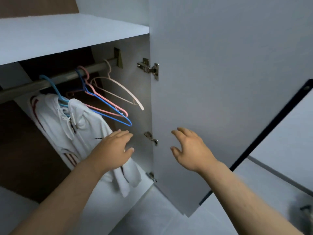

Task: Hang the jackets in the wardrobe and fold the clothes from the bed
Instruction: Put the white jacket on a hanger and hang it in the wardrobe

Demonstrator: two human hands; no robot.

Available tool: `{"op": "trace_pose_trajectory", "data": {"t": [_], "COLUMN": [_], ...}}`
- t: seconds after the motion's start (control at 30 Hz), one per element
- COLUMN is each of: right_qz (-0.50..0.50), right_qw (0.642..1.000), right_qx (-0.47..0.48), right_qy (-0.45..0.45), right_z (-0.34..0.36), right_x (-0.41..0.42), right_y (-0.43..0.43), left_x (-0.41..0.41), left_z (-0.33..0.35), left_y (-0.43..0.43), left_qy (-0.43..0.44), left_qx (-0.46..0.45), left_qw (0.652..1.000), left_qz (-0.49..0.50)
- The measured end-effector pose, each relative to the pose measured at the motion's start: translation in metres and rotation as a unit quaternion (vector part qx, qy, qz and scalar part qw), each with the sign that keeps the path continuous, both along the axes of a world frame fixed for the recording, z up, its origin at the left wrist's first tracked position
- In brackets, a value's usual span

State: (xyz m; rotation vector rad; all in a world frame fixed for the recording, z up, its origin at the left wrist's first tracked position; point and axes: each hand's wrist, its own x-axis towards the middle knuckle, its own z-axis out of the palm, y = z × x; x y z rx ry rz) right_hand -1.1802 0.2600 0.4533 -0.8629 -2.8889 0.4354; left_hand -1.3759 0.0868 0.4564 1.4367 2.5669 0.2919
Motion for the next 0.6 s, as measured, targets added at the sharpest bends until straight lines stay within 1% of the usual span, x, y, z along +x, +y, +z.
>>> {"op": "trace_pose_trajectory", "data": {"t": [0.1, 0.23, 0.33, 0.43, 0.53, 0.6], "right_qz": [-0.034, -0.073, -0.114, -0.154, -0.212, -0.263], "right_qw": [0.999, 0.996, 0.989, 0.983, 0.973, 0.958], "right_qx": [-0.017, -0.035, -0.065, -0.069, -0.064, -0.073], "right_qy": [0.01, 0.035, 0.061, 0.072, 0.07, 0.083], "right_z": [-0.006, -0.007, -0.006, -0.007, -0.01, -0.011], "right_x": [0.056, 0.126, 0.185, 0.25, 0.316, 0.36], "right_y": [0.013, 0.022, 0.028, 0.033, 0.039, 0.041], "left_x": [0.049, 0.115, 0.161, 0.219, 0.289, 0.335], "left_z": [-0.005, -0.01, -0.008, -0.003, -0.001, -0.001], "left_y": [0.029, 0.063, 0.087, 0.109, 0.132, 0.15], "left_qy": [-0.006, 0.011, 0.006, -0.013, -0.047, -0.09], "left_qx": [-0.015, -0.041, -0.034, -0.018, 0.003, -0.004], "left_qw": [1.0, 0.996, 0.994, 0.991, 0.975, 0.958], "left_qz": [-0.017, -0.08, -0.103, -0.135, -0.215, -0.271]}}
